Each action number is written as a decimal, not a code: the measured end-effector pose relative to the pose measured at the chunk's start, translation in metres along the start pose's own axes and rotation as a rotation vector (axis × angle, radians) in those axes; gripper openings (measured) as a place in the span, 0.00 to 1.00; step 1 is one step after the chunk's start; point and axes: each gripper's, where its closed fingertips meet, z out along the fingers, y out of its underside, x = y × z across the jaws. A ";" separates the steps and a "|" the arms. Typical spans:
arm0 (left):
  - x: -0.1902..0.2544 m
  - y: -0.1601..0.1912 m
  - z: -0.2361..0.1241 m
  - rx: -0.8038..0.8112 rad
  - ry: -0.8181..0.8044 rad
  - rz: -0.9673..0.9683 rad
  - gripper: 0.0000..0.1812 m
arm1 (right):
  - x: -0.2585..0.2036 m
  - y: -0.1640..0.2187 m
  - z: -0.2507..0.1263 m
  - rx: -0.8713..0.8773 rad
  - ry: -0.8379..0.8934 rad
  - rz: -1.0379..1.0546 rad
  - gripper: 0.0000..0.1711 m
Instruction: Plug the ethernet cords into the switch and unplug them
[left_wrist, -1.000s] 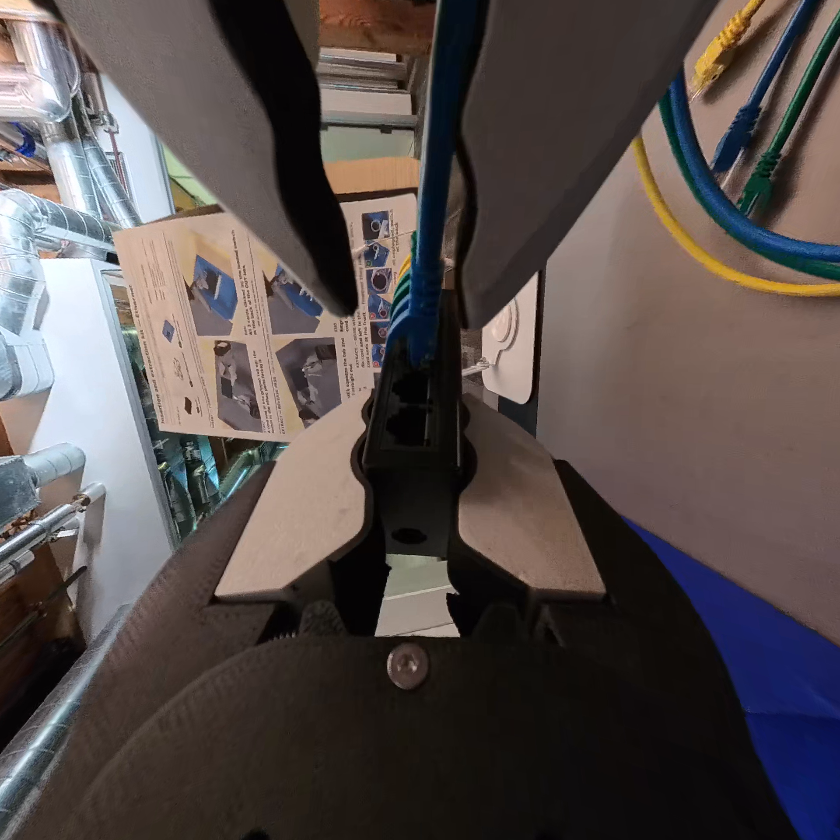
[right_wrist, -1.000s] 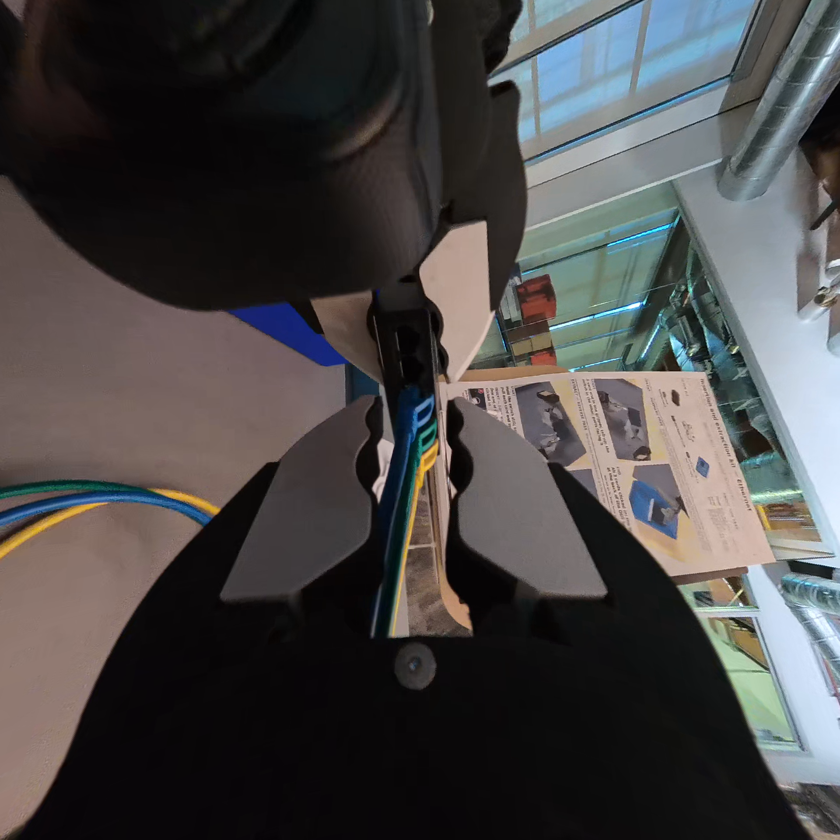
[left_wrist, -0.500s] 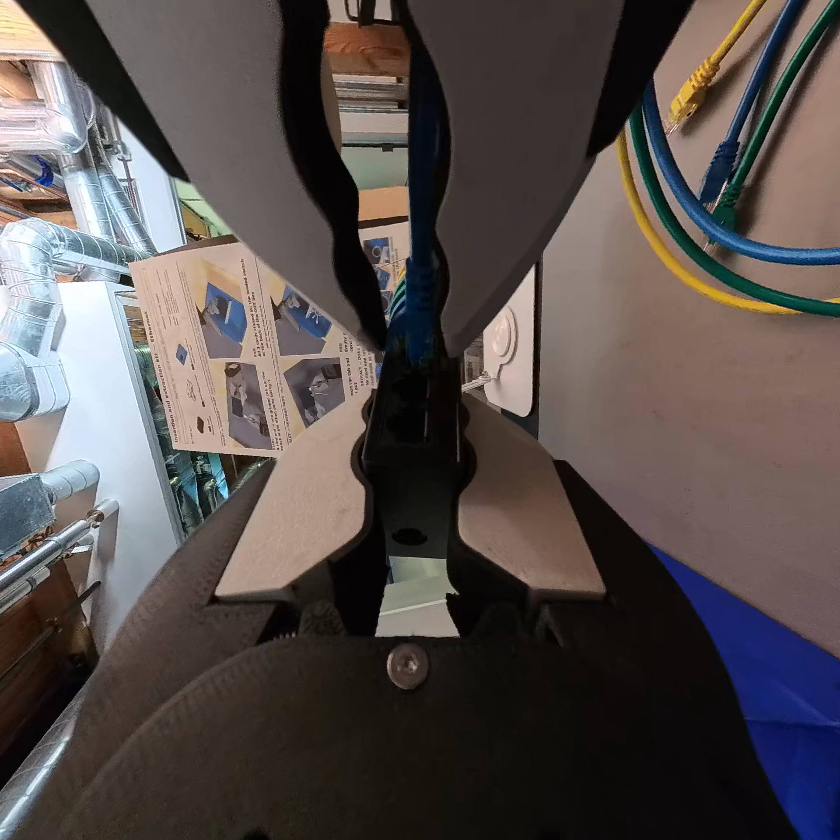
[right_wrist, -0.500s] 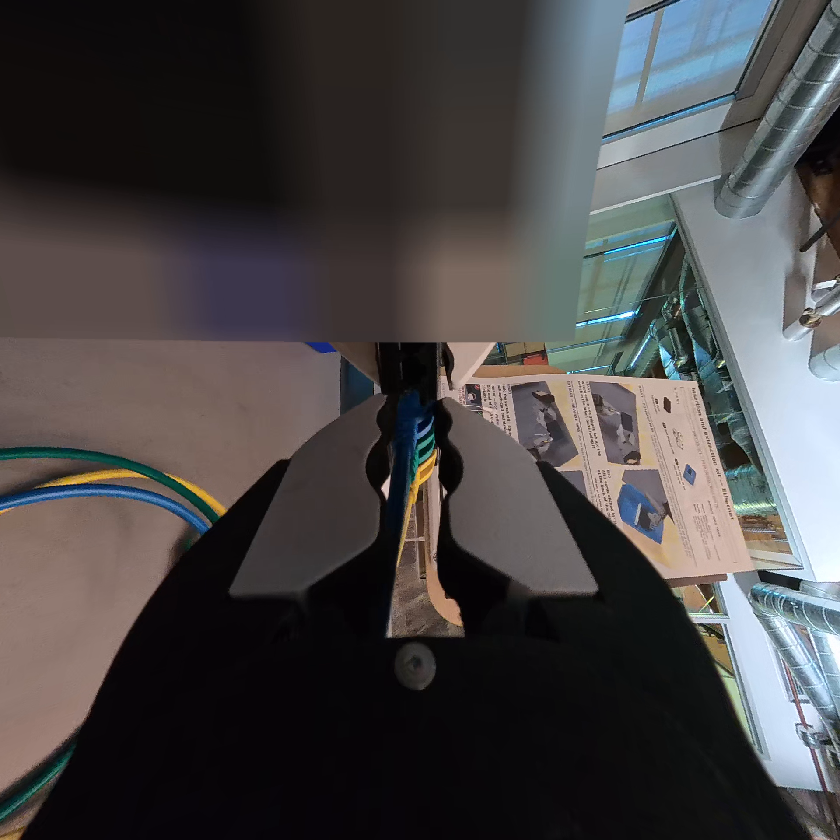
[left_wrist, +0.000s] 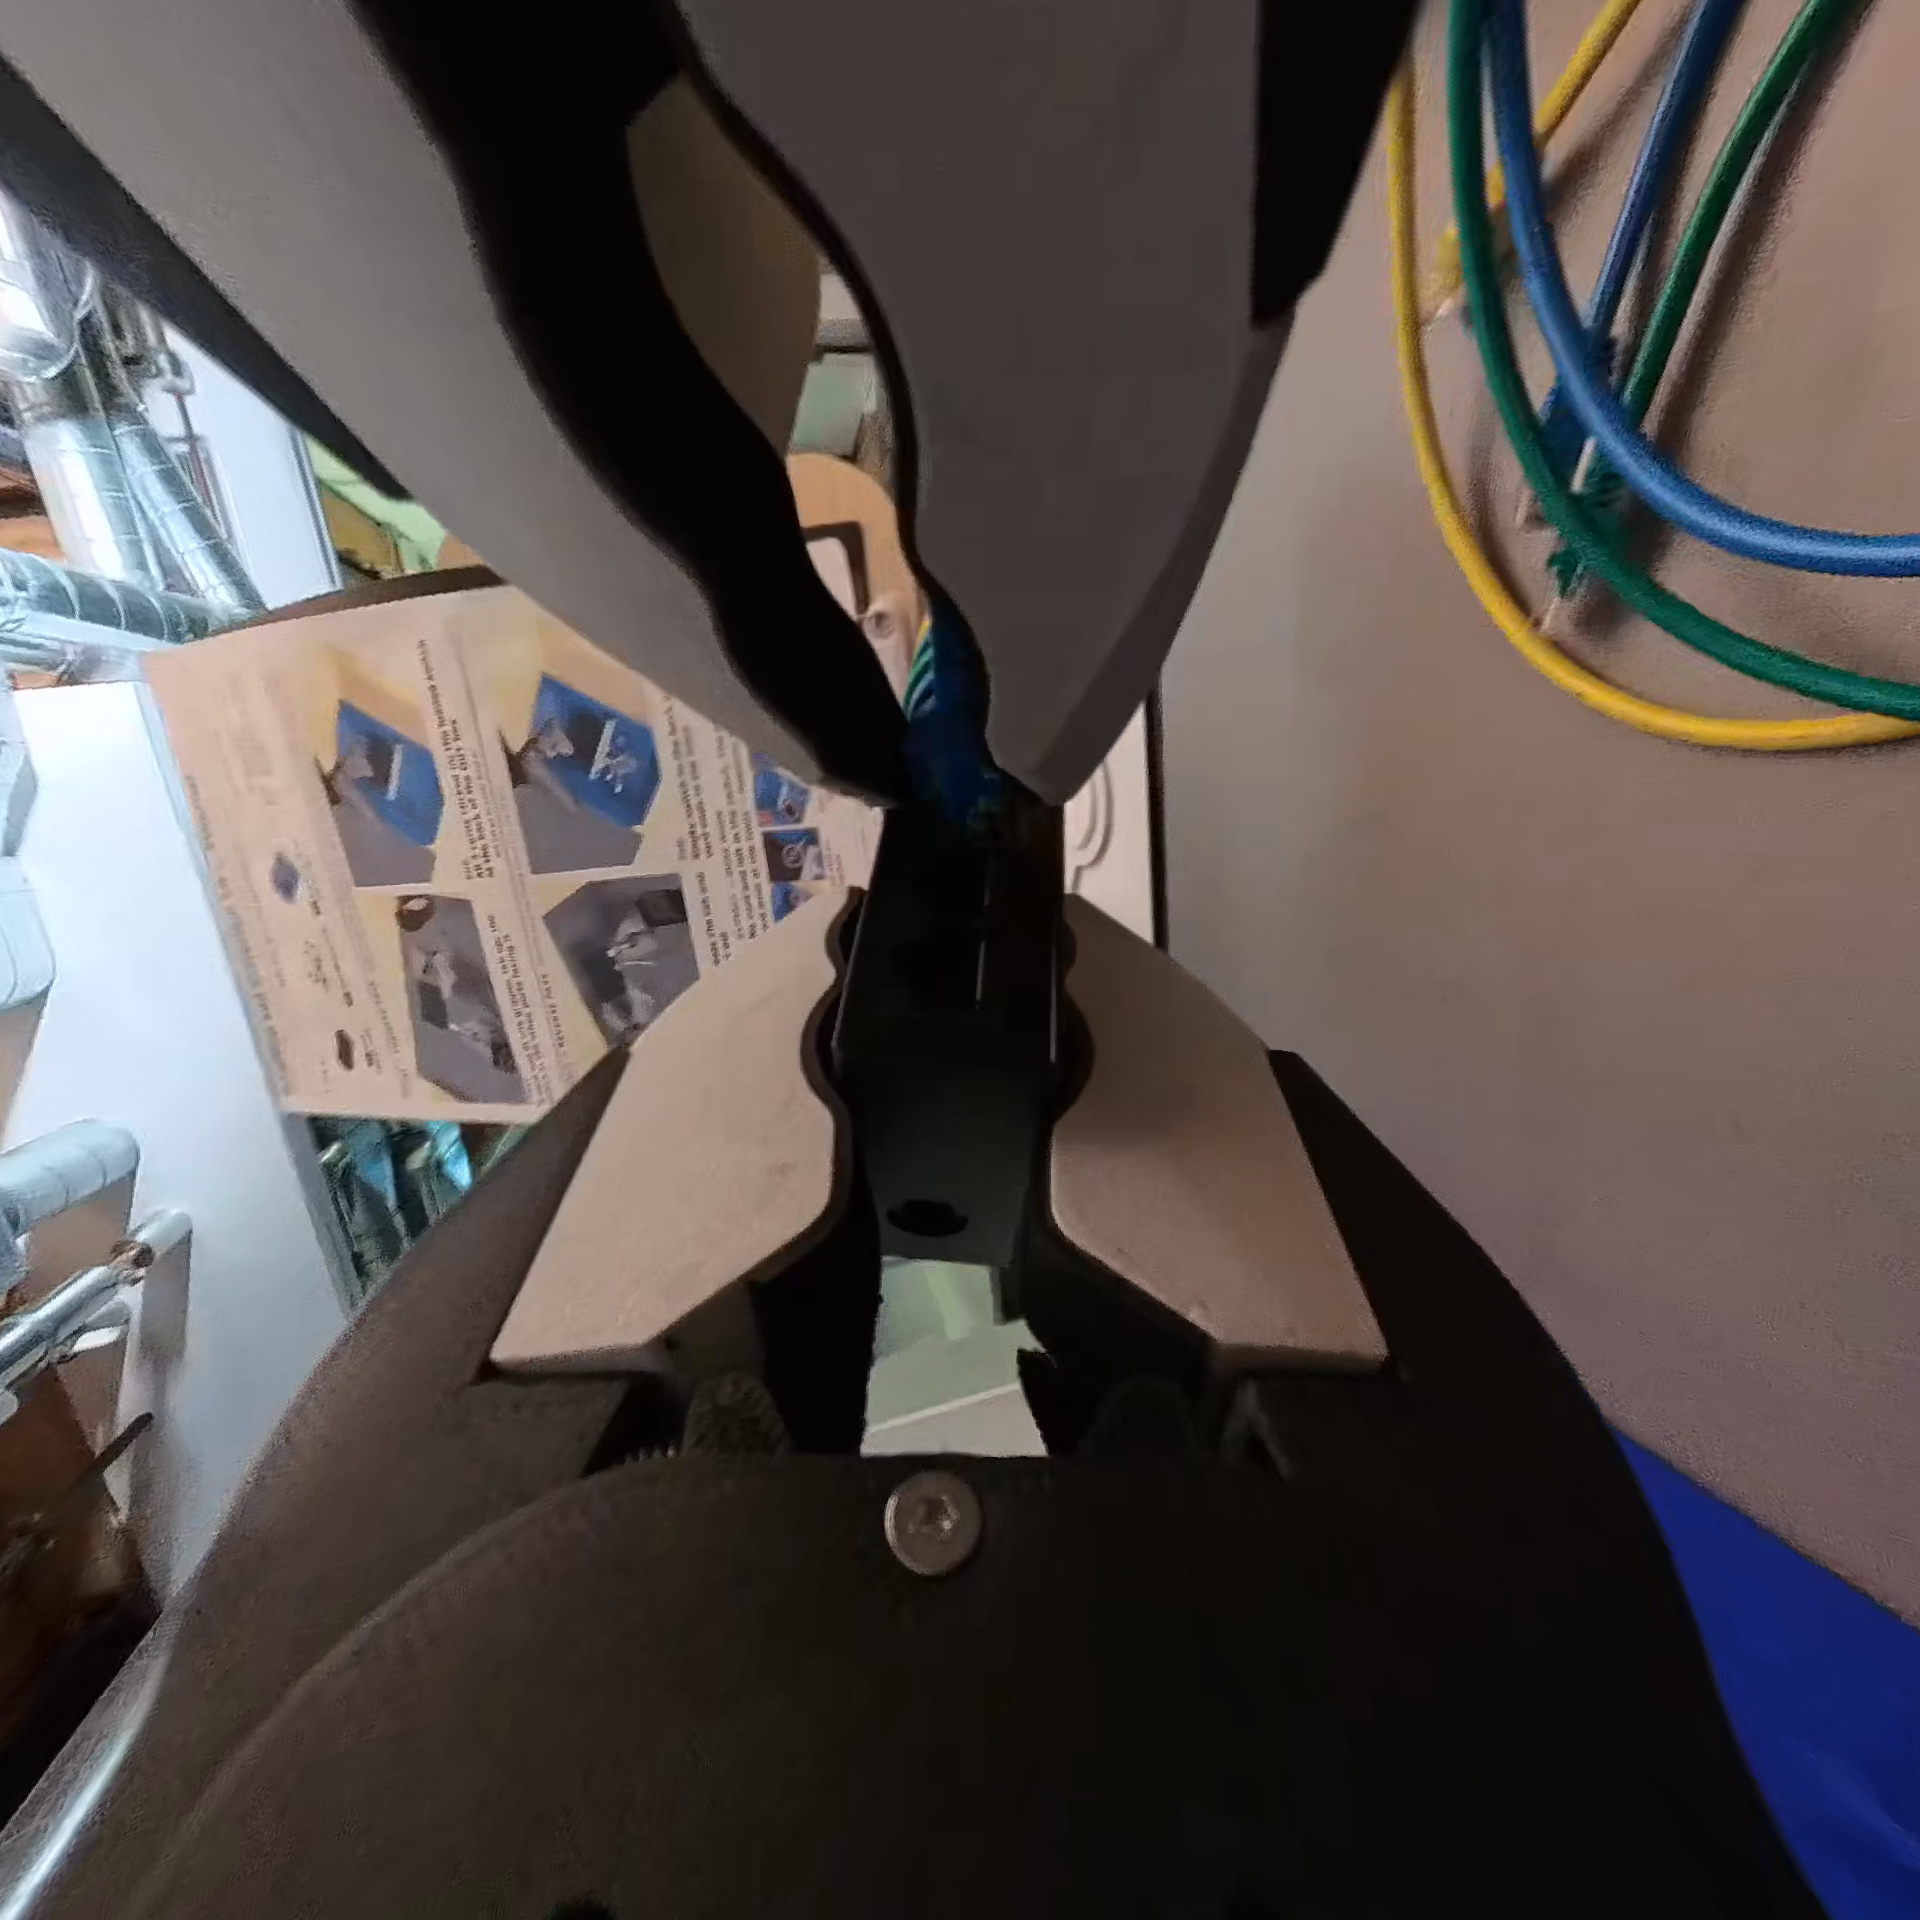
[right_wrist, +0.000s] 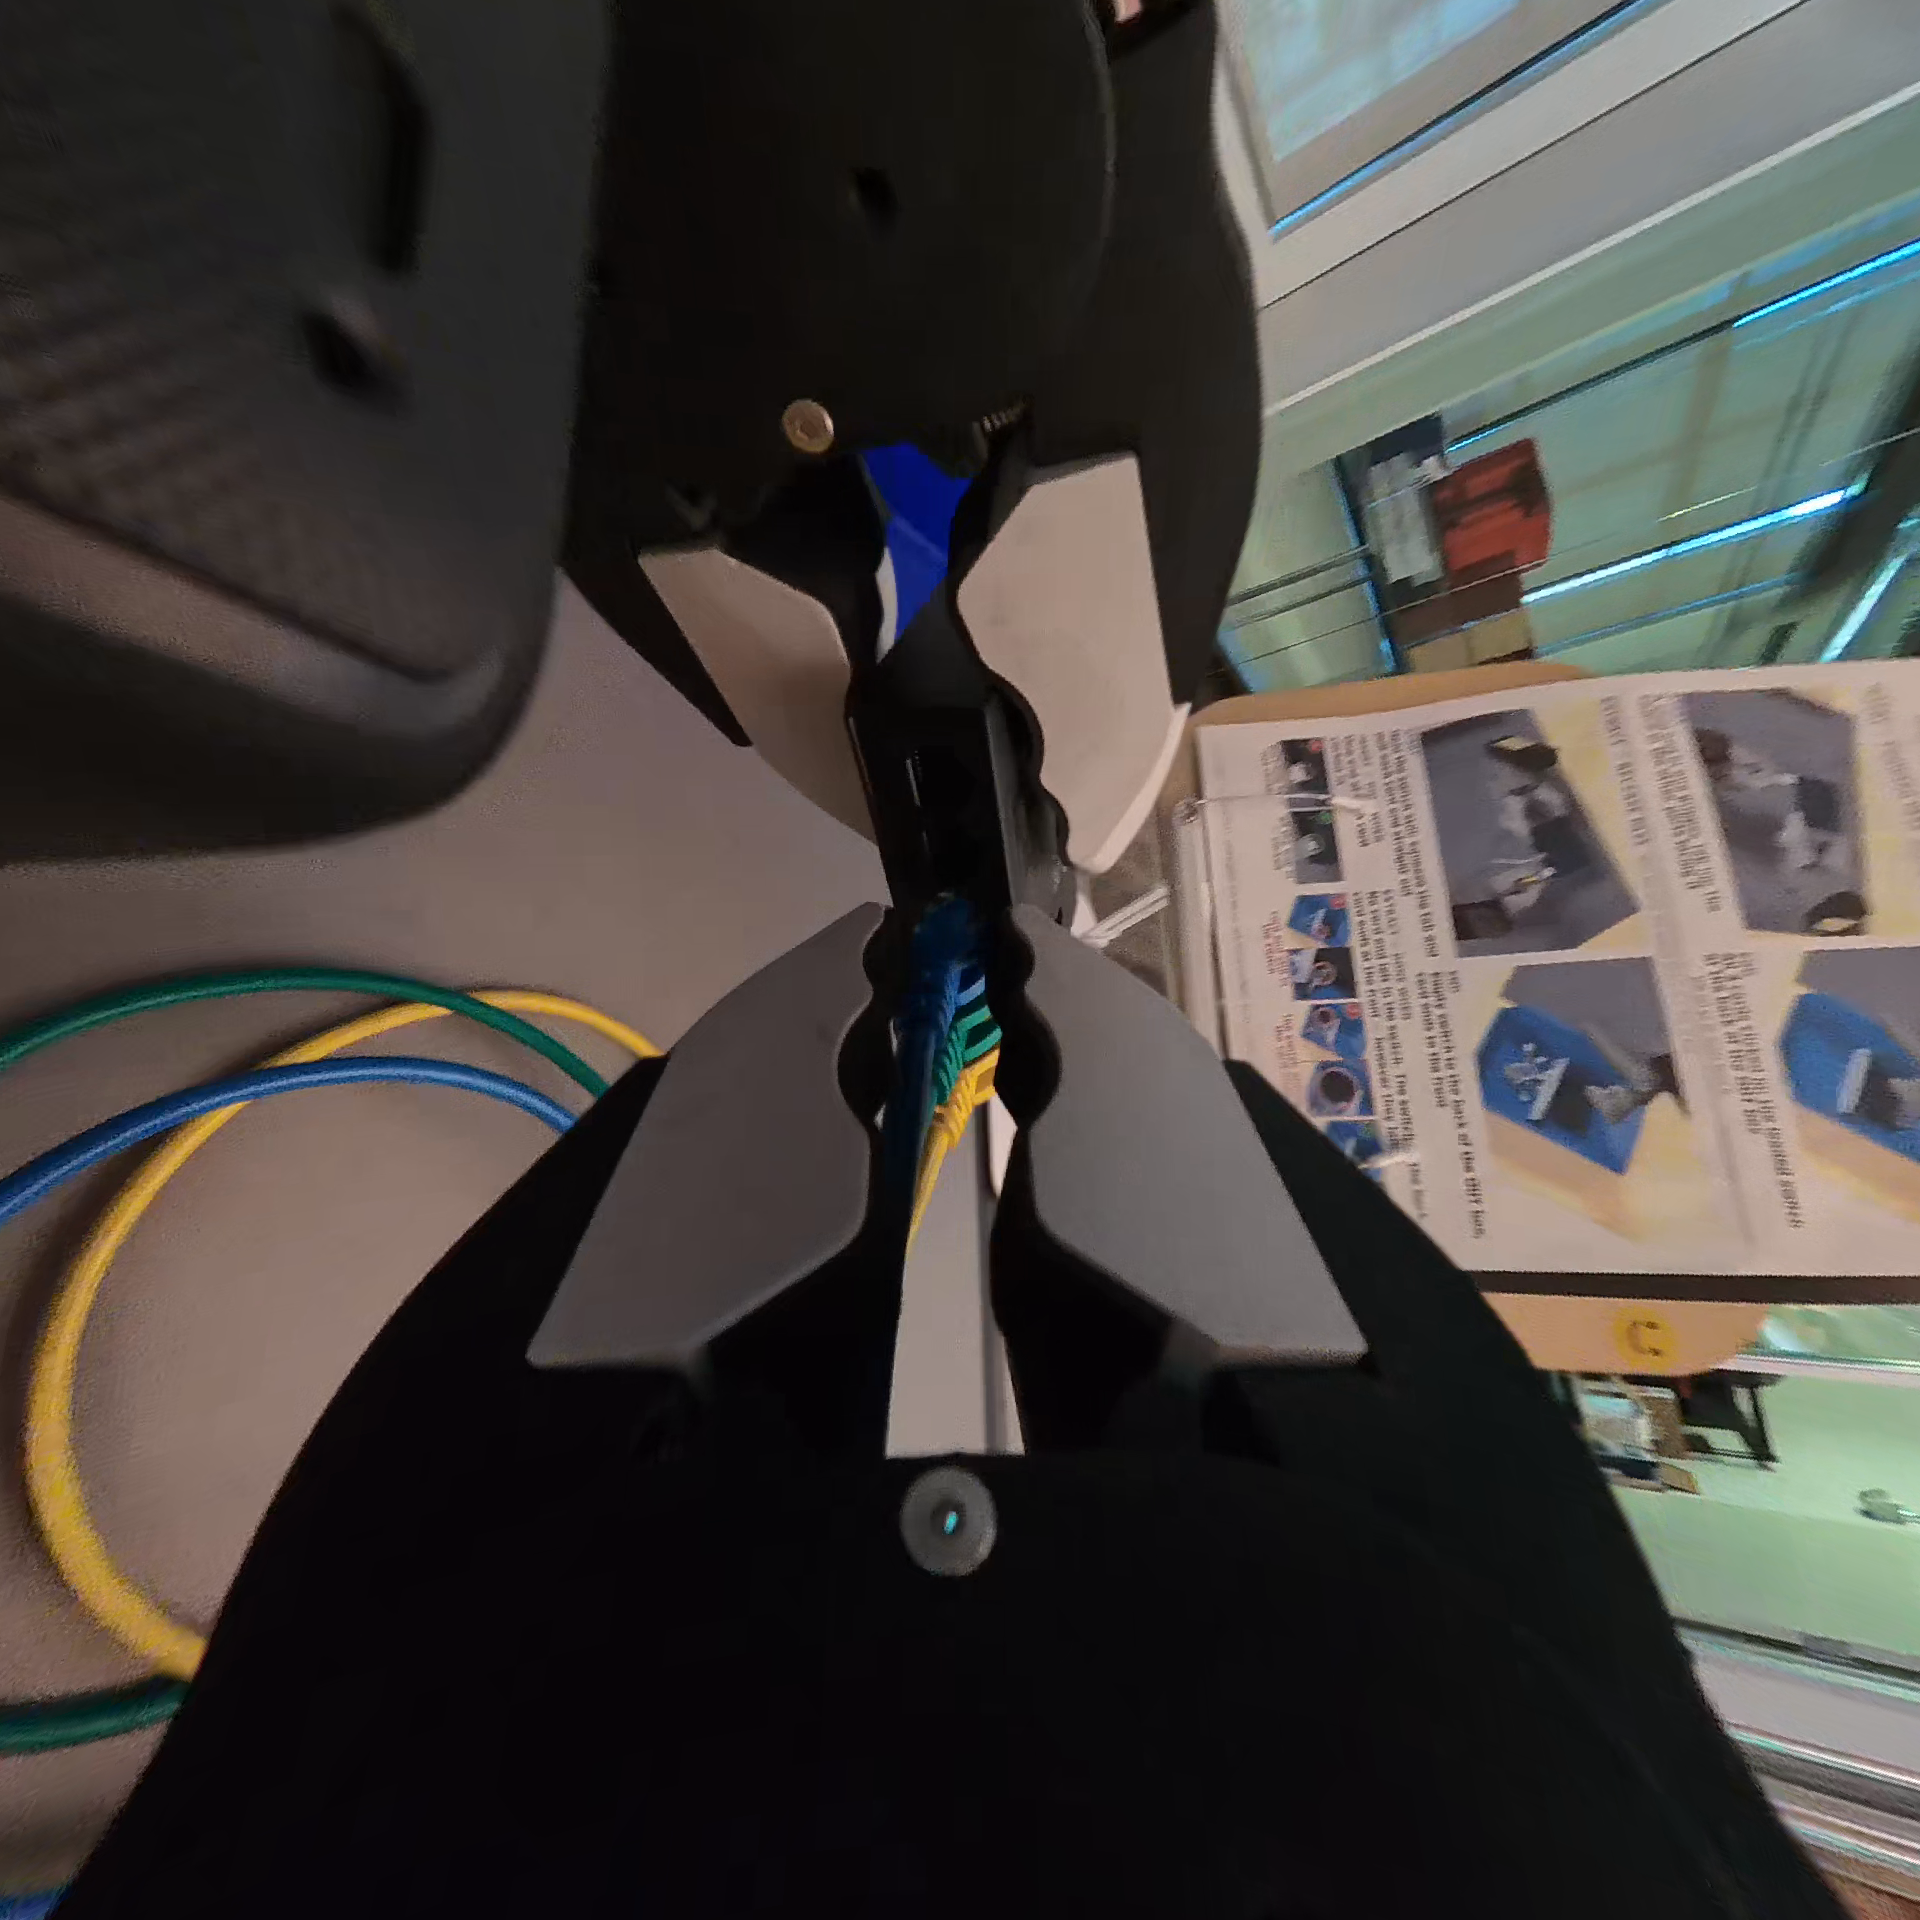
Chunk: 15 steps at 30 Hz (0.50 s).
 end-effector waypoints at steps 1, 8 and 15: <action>0.005 -0.001 0.003 0.015 0.025 -0.011 0.17 | -0.003 0.004 0.001 -0.013 -0.029 0.015 0.09; 0.020 -0.008 0.014 0.069 0.089 -0.076 0.17 | -0.011 0.017 0.002 -0.052 -0.092 0.032 0.09; -0.008 0.092 0.008 -0.202 0.051 -0.279 0.16 | -0.030 0.008 0.002 -0.019 -0.194 -0.004 0.08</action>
